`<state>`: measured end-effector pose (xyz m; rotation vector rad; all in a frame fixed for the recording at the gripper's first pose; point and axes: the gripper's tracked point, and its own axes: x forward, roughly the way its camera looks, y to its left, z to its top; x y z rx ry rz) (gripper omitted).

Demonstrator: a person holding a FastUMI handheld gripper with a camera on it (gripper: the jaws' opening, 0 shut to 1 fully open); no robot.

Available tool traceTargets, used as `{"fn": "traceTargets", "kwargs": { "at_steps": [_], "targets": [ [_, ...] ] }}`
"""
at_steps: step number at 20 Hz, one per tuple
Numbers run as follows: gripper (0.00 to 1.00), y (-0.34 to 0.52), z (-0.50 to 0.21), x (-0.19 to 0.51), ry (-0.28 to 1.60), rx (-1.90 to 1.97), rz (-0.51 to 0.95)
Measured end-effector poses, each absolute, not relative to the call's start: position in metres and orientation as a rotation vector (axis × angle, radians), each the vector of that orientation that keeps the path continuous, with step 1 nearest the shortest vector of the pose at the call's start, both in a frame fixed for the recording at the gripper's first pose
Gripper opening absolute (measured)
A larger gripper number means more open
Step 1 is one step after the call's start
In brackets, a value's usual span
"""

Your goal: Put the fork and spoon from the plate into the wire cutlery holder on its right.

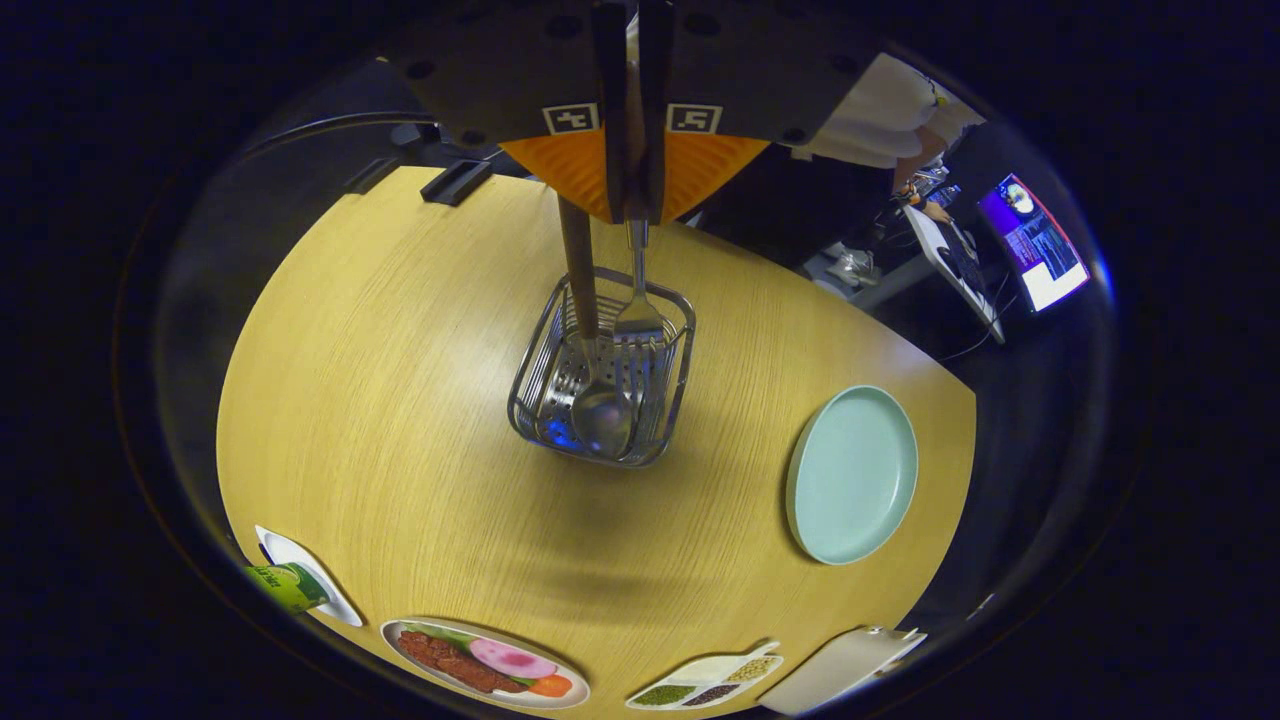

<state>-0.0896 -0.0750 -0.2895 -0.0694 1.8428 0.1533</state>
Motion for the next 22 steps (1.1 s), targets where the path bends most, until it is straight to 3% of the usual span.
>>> {"fn": "traceTargets", "kwargs": {
  "at_steps": [6,8,9,10,13,22],
  "targets": [
    [0.17,-0.075,-0.289,-0.077,1.812,-0.012,0.118],
    [0.27,-0.07,-0.285,-0.072,1.773,-0.008,0.136],
    [0.4,-0.069,-0.281,-0.07,1.753,-0.016,0.148],
    [0.46,-0.063,-0.275,-0.069,1.729,-0.006,0.17],
    [0.98,-0.056,-0.249,-0.065,1.631,0.003,0.215],
    [0.99,-0.049,-0.124,-0.012,1.077,0.108,0.182]
  ]
}}
